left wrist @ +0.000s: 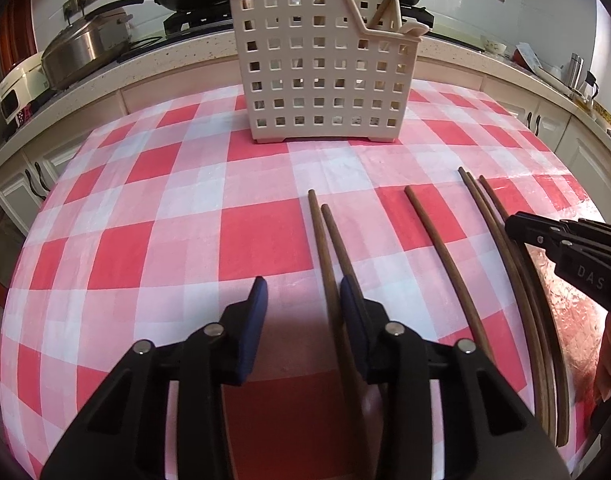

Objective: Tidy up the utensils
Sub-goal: 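Close the left gripper on a chopstick while the right gripper closes on another, then lift both chopsticks upright and carry them over the white basket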

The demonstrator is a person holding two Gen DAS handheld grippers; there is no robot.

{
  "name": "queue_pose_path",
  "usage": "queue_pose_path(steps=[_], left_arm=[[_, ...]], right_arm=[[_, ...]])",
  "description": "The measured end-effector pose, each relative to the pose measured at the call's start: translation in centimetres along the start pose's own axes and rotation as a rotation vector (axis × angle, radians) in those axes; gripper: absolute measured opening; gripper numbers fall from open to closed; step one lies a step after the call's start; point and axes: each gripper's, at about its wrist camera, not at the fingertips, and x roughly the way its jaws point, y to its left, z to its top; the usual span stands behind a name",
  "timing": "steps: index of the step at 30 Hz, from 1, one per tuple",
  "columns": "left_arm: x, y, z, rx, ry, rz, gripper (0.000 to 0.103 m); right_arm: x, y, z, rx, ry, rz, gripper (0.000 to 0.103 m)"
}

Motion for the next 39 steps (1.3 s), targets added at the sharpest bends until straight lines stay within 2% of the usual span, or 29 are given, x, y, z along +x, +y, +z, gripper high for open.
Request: queue_pose_path(steps=[3,7,14,17,22,33,39], left_arm=[[0.1,-0.1,0.2,0.002,-0.002,-0.006,0.027],[0.1,0.2,0.2,-0.009,-0.004,-0.008,0.008],[-0.4,1.3,0.2,-0.051,-0.010,-0.054,0.006],[-2.0,1.7,0.4,-0.067,-0.048,-0.058,0.006],[-5.4,2.2,1.0,-0.081,-0.130,-0.069,0.006],[-14.6,2.8,1.9,-0.083,-0.367,-0.075,0.006],[-17.4,2.5,1.9,-0.077,-0.451,-0.088,0.006]], right_arm=[[0.0,0.1,-0.1,-0.004,-0.004,-0.006,0.010],[-0.1,0.3,-0.4,-0.009,-0.018,-0.018,0.009],[-1.6,0.9,-0.8,0.010,-0.060,0.028,0.006],[-3.1,1.2,-0.4,0.009,-0.100,0.030,0.006],[-6.2,2.0,0.4,0.001,-0.176,0.047,0.006],[-14.1,4.9,1.4,-0.065,-0.371,0.086,0.006],[-16.8,6.4,1.6,-0.107,-0.436,0.103,0.006]])
